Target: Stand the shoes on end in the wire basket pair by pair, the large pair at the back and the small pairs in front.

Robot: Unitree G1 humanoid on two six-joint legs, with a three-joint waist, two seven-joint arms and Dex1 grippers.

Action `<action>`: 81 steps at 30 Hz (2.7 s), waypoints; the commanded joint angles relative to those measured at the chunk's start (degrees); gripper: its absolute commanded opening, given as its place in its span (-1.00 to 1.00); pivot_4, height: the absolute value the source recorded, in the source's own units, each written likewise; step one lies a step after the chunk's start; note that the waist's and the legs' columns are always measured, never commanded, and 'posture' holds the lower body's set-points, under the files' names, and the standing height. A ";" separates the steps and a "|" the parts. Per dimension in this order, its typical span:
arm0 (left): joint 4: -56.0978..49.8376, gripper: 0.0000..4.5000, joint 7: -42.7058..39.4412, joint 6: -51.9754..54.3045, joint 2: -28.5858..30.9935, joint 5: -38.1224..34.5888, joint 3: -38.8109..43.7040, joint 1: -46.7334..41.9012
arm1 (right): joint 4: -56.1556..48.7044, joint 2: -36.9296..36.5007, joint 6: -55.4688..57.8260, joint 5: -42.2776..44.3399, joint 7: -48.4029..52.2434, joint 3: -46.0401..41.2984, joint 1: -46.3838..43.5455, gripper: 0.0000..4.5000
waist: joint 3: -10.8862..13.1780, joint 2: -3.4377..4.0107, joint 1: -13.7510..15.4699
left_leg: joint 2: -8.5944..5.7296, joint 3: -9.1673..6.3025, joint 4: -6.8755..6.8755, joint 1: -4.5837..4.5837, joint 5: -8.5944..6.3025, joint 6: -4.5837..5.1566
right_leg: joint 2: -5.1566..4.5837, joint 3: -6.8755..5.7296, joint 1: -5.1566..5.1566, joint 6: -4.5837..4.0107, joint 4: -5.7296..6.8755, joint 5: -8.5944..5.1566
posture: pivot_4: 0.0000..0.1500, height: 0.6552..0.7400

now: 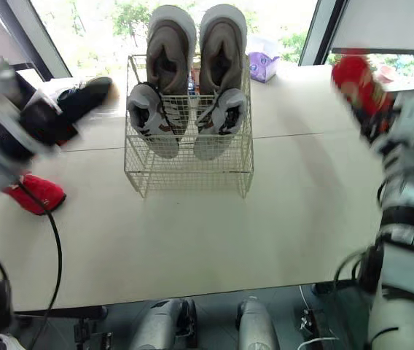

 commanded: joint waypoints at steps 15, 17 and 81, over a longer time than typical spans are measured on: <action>11.27 1.00 -19.78 18.05 5.96 3.02 -5.40 -14.43 | -18.82 4.13 -7.18 -4.17 25.21 18.36 -9.39 -0.18 | -0.42 -1.53 0.59 | -0.02 0.09 -0.54 0.76 -0.24 -0.48 | -0.11 -0.27 0.63 -0.19 -0.08 -0.50 | 1.00 0.88; 11.88 1.00 -20.63 17.99 5.59 5.03 -6.23 -15.58 | -19.16 4.50 -7.71 -3.76 25.65 18.14 -9.47 -0.18 | -0.42 -1.52 0.41 | -0.02 0.09 -0.54 0.76 -0.24 -0.48 | -0.11 -0.27 0.62 -0.19 -0.08 -0.50 | 1.00 0.88; -3.95 -0.89 -1.04 -1.83 -33.59 7.54 2.70 -4.73 | -52.32 45.09 23.97 46.67 -29.88 6.98 10.61 0.97 | -0.49 -1.84 0.54 | -0.02 -0.21 -0.52 0.89 -0.06 -0.45 | -0.06 -0.24 0.73 -0.28 0.09 -0.43 | 1.00 0.88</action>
